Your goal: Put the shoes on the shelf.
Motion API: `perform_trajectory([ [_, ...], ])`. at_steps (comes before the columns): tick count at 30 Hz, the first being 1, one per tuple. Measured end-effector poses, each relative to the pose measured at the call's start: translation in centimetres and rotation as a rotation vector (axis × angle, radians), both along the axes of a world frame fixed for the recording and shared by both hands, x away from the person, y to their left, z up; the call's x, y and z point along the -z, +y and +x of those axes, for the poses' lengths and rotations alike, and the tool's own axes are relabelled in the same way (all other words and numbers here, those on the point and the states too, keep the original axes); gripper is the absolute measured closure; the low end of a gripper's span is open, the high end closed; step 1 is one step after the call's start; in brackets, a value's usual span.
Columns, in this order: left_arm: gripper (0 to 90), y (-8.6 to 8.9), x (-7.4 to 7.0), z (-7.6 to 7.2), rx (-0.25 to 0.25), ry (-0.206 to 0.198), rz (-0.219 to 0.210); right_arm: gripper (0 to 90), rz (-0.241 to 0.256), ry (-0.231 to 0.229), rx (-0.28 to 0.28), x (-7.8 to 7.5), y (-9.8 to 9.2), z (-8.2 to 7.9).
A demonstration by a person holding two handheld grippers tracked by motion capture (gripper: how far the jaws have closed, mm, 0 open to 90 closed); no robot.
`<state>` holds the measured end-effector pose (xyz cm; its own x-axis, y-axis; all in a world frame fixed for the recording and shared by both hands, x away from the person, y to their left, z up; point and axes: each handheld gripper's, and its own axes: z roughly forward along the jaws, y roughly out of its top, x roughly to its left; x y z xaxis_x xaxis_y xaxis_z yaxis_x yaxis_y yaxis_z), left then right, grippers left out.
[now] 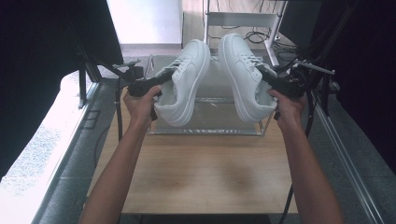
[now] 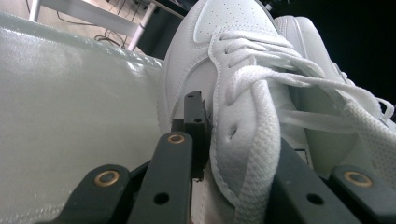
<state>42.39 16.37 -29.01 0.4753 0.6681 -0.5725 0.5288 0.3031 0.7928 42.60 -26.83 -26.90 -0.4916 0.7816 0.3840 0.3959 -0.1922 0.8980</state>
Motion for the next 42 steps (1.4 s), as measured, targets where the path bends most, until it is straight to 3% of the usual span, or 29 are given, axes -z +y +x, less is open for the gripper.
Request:
perform_trajectory([
  [11, 82.5, -0.4, -0.9, 1.6, -0.038, 0.000, 0.026, 85.6, 0.016, 0.027, 0.014, -0.1, 0.8, 1.5],
  [24, 82.4, -1.7, -1.4, 5.5, -0.093, 0.074, 0.062, 85.6, 0.003, 0.077, 0.066, 0.0, 3.2, 4.9],
  [33, 82.4, -2.1, -1.0, 7.3, -0.134, 0.117, 0.080, 85.5, -0.009, 0.105, 0.096, 0.3, 4.5, 6.9],
  [42, 82.4, -1.4, -0.5, 8.5, -0.173, 0.153, 0.058, 85.3, -0.012, 0.122, 0.114, 0.3, 5.2, 8.5],
])
